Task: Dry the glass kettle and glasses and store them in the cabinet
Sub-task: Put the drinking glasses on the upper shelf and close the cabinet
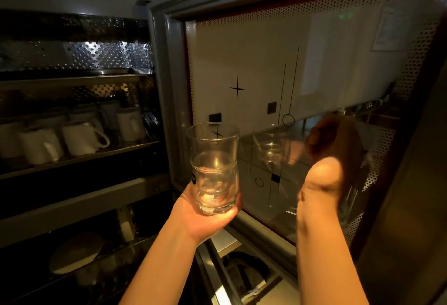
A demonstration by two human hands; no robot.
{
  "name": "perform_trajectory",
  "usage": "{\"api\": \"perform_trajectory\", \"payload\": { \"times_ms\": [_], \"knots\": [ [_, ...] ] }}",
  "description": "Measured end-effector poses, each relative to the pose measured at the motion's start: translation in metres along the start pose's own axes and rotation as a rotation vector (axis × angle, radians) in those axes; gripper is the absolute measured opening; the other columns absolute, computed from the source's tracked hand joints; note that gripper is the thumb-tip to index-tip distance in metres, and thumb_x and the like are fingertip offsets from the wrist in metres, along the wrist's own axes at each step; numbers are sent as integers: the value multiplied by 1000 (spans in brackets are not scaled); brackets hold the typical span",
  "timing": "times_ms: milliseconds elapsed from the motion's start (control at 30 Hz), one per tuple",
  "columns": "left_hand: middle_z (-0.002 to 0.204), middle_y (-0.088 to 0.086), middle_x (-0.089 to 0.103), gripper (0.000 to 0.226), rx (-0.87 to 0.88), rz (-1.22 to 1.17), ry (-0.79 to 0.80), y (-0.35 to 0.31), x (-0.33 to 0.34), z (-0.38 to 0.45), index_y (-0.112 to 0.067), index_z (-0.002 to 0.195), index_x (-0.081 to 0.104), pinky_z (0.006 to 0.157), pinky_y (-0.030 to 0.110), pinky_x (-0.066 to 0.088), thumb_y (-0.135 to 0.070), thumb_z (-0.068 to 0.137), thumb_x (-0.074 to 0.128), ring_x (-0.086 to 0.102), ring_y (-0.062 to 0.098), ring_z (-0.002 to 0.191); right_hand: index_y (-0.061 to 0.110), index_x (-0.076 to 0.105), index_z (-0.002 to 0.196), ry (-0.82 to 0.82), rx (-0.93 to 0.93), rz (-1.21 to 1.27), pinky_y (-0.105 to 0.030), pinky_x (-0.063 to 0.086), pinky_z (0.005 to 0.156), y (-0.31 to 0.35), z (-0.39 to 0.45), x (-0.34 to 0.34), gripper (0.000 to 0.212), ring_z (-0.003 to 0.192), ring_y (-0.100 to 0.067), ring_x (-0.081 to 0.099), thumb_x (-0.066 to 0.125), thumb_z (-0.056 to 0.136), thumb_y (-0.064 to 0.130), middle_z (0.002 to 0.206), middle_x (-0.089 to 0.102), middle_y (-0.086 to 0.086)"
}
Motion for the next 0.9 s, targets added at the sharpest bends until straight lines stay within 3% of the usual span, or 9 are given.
{"api": "perform_trajectory", "payload": {
  "times_ms": [100,167,300,400,467,533,633,767,900],
  "knots": [
    [115,22,63,44,-7,-14,32,-5,2,2,-5,124,58,74,47,51,-29,87,54,61,36,102,18,46,70,-218,-113,20,-20,35,54,-3,-13,-2,31,55,-10,43,37,97,7,63,43,-2],
    [114,22,64,43,-17,-17,30,-8,0,1,-6,124,58,74,47,51,-30,89,53,62,36,100,17,49,72,-235,-84,7,-20,38,53,-6,-11,4,34,58,-11,46,32,100,8,65,46,-4],
    [112,21,65,42,-30,-33,73,-15,2,-5,-6,122,59,79,47,51,-30,88,54,63,37,96,14,57,84,28,99,-133,-15,44,60,-31,-8,31,26,72,-10,53,44,98,32,84,57,-9],
    [116,18,64,44,-22,-52,75,-25,0,-11,-7,123,60,90,43,47,-31,86,55,60,31,105,21,58,84,192,67,-321,-21,42,68,-43,-32,56,61,74,1,57,36,75,77,82,63,11],
    [117,20,64,43,1,-5,82,-34,-2,-15,-6,119,62,89,46,46,-31,86,54,59,33,109,15,57,107,324,-40,-398,-16,46,76,-39,-43,78,78,86,5,55,35,68,79,92,58,19],
    [110,23,67,40,38,86,91,-42,-2,-22,1,100,71,85,50,48,-28,81,53,63,38,101,22,46,130,392,-258,-522,-1,39,84,-29,-52,99,77,106,9,44,39,73,74,114,48,20],
    [95,25,70,41,75,195,104,-54,-1,-33,5,78,75,78,49,54,-27,77,51,69,41,81,27,38,136,454,-366,-573,6,30,85,-24,-66,129,78,110,10,40,52,73,70,119,41,21],
    [113,24,66,46,98,180,92,-78,-12,-42,-2,112,65,94,51,47,-37,89,48,64,42,101,26,26,145,518,-355,-579,-3,31,90,-28,-79,163,96,118,4,37,55,65,71,130,39,13],
    [118,22,64,48,133,171,115,-111,-25,-55,-4,117,65,99,52,43,-40,89,50,61,41,109,27,21,146,574,-339,-518,0,25,91,-34,-96,200,100,121,8,31,66,65,62,138,34,11]
  ]
}}
Point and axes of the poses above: each hand's wrist, its own z-axis towards the middle knuckle, its own x-axis out of the palm, y = z × x, the point moved 7 cm from there along z, towards the middle knuckle
